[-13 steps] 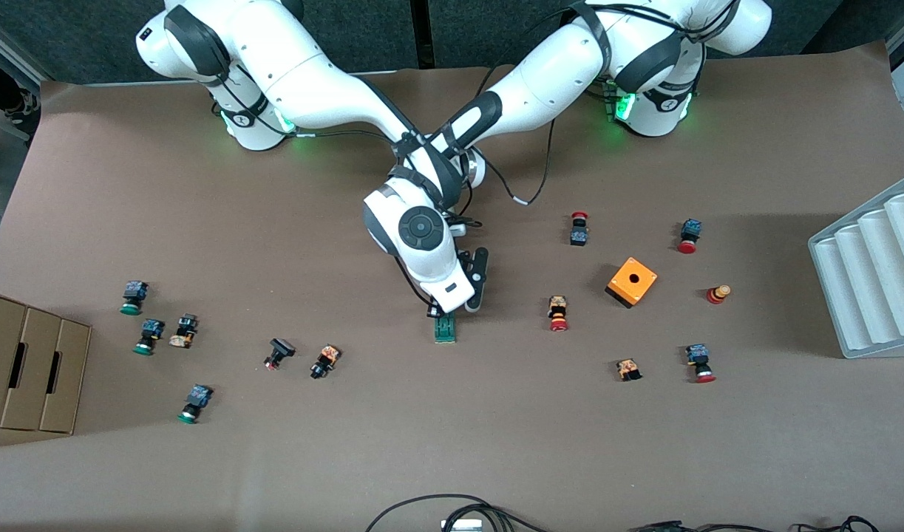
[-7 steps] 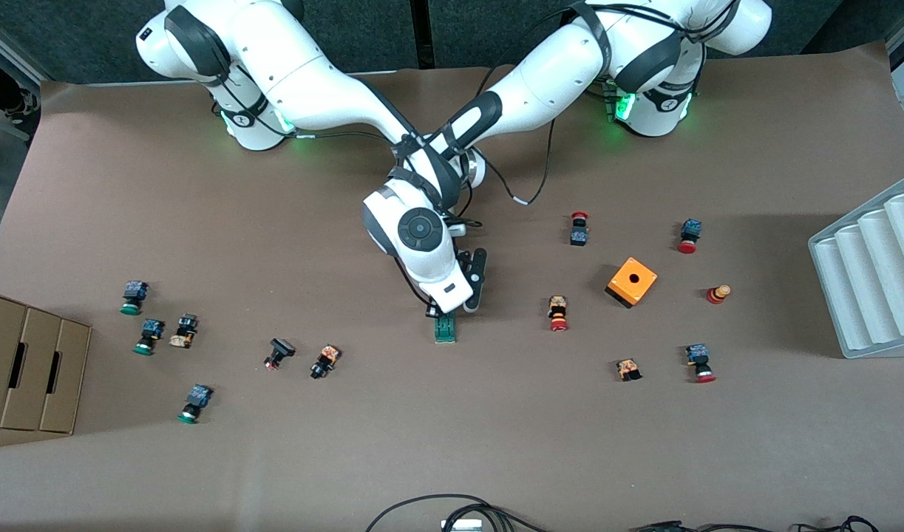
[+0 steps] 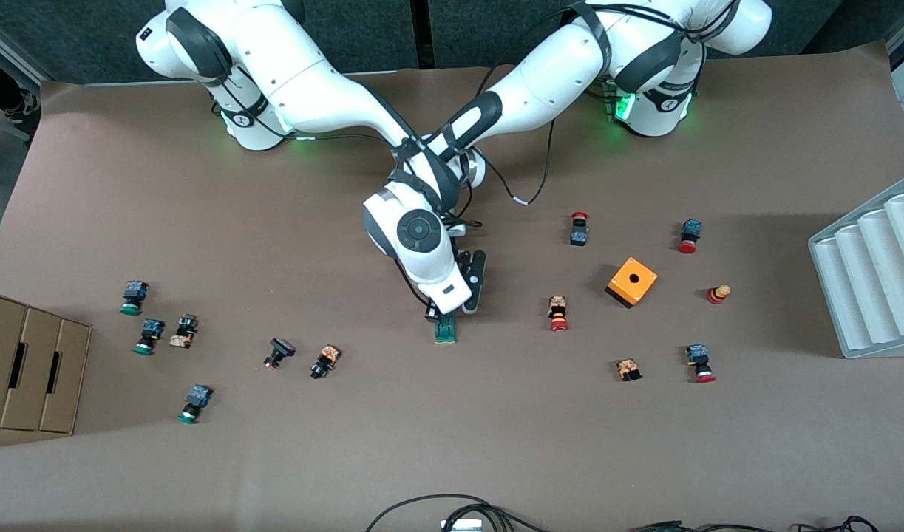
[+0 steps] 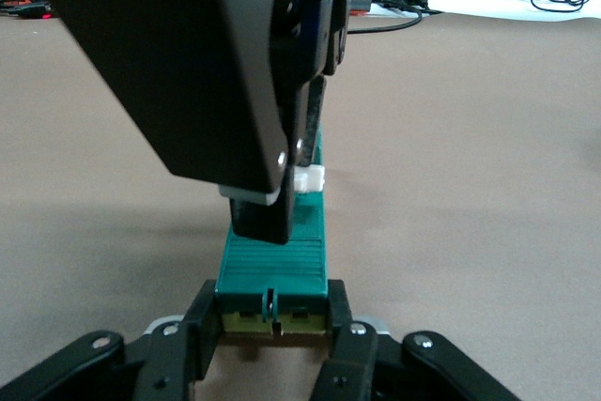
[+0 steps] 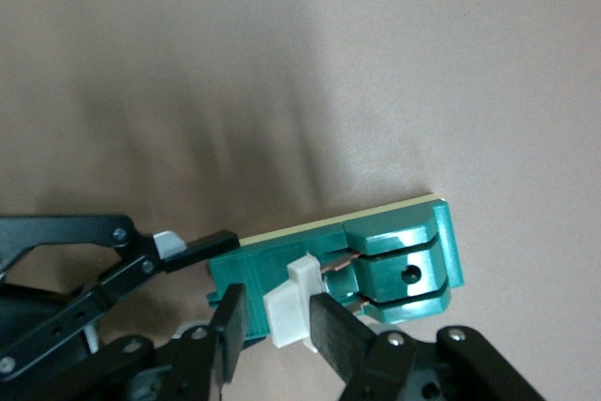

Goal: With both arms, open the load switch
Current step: 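Push the white lever down toward the switch base with the right gripper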

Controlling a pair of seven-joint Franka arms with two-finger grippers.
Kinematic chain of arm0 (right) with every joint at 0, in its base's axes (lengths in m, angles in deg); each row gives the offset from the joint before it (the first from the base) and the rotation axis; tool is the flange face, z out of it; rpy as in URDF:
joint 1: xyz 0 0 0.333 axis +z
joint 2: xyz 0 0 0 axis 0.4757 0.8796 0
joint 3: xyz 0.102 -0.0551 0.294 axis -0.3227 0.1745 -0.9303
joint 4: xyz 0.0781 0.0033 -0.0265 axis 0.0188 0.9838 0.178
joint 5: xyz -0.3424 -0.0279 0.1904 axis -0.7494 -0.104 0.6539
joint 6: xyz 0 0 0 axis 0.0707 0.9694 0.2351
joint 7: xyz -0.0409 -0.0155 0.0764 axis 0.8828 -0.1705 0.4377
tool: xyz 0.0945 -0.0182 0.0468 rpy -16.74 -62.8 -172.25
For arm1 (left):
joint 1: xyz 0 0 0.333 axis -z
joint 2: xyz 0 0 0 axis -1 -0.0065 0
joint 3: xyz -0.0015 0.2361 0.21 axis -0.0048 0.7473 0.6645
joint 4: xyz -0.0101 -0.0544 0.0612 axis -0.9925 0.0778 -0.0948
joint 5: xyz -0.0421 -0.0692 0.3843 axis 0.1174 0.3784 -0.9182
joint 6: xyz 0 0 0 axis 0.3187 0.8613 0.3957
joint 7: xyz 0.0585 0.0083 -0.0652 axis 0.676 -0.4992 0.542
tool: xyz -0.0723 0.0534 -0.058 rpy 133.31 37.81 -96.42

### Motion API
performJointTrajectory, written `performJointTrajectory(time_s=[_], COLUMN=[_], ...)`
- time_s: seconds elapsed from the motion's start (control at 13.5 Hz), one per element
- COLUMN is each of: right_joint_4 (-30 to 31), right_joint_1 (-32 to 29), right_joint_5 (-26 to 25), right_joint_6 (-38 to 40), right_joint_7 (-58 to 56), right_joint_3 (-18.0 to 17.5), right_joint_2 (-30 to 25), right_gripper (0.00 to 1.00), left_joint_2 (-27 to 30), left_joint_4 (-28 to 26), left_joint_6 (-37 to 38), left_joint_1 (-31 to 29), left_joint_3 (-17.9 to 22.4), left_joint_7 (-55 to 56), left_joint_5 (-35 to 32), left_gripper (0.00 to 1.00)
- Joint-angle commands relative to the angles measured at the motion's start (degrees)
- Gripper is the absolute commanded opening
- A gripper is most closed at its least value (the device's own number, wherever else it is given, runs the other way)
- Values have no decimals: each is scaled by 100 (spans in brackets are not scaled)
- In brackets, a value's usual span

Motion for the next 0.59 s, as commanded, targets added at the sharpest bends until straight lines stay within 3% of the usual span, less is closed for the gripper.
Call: performJointTrajectory(time_s=[0.0, 0.52], right_joint_4=[73, 64], right_joint_1=[24, 7], right_joint_5=[-30, 5], right_joint_6=[-100, 23], right_joint_7=[98, 98], right_joint_3=[18, 9], right_joint_2=[27, -131], right_gripper=[39, 39], left_joint_2=[95, 95], left_joint_4=[-162, -162], left_joint_6=[-35, -35], left_joint_1=[-2, -11], left_joint_3=[56, 56], left_joint_7=[179, 179], left_joint_5=[-27, -27], left_gripper=[25, 25])
